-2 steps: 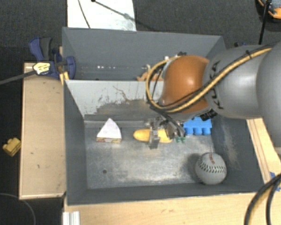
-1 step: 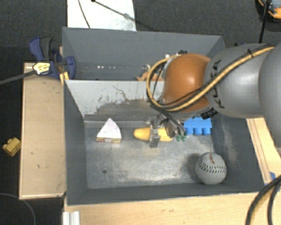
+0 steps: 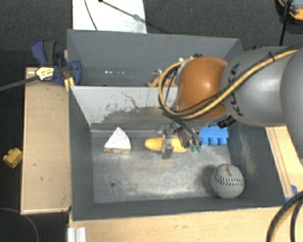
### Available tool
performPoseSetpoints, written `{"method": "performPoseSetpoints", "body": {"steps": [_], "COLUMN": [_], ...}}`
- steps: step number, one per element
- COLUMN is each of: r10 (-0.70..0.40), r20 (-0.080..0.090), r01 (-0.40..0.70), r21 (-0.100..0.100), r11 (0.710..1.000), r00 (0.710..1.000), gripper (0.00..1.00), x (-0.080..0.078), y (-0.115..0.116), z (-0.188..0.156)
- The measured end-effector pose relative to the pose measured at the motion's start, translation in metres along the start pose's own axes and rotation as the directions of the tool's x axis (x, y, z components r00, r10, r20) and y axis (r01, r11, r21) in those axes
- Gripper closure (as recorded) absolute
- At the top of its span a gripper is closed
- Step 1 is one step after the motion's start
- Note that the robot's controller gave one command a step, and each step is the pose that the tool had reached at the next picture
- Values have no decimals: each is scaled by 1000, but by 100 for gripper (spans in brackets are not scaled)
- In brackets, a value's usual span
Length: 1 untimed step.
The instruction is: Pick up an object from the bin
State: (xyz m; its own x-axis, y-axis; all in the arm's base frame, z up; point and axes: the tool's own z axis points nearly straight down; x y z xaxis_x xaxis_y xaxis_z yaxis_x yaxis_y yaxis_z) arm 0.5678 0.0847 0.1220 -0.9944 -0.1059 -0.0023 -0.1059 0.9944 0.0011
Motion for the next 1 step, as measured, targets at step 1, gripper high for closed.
{"method": "performPoseSetpoints", "body": {"steps": [1], "r10": [1], "r20": [-3], "r01": [-1], "r21": [1], "r11": [1000], "r00": [1000], "gripper": [100], "x": [0], "y": [0], "z": [-13]}}
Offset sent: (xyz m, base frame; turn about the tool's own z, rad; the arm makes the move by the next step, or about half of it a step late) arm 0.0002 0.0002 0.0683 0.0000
